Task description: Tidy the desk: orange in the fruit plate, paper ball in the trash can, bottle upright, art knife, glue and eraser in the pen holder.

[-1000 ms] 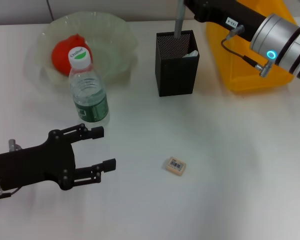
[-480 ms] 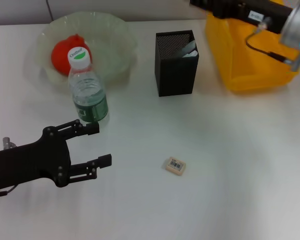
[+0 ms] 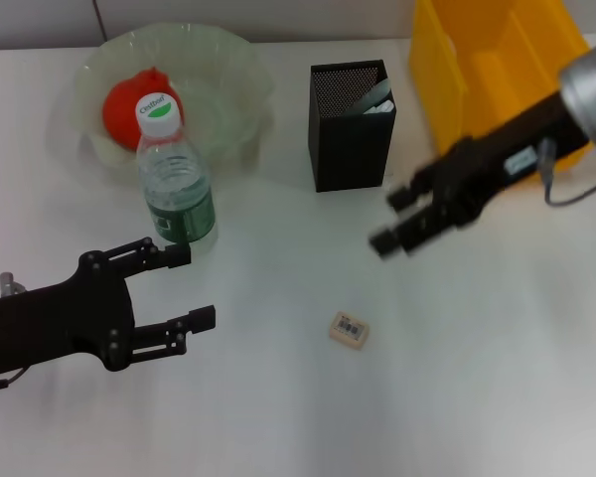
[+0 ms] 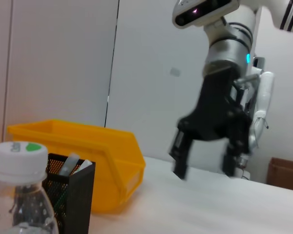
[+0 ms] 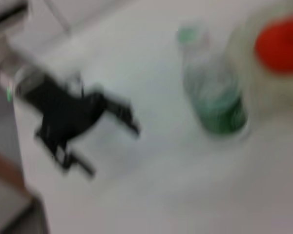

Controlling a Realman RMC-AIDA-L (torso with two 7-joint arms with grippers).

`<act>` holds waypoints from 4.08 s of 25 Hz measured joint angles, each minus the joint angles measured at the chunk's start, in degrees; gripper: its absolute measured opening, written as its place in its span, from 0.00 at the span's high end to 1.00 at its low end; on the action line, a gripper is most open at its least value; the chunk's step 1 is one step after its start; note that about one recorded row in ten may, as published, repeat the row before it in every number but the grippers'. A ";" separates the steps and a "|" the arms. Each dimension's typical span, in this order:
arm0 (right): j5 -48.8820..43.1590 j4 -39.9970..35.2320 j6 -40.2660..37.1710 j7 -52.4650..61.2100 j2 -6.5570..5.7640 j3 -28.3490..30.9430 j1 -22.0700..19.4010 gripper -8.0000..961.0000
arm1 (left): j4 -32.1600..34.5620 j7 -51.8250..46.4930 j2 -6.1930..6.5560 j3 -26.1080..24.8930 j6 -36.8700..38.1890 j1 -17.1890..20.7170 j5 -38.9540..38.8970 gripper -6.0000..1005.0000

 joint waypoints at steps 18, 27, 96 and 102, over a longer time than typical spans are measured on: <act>-12.55 2.59 13.80 18.18 4.35 -30.68 6.42 0.23 | -0.09 0.31 0.11 0.35 -0.94 0.18 0.86 0.22; -10.47 3.71 18.15 18.40 4.47 -37.69 6.34 0.31 | -0.20 0.32 -0.03 0.40 -1.24 -0.18 0.86 0.22; 21.82 8.30 -7.47 -46.46 3.62 7.51 -22.41 0.13 | 4.51 -7.55 3.96 0.06 10.25 -2.66 3.03 0.22; 21.79 12.81 -9.00 -49.68 3.22 9.41 -21.03 0.13 | 4.68 -8.51 3.99 0.00 10.36 -2.64 3.15 0.22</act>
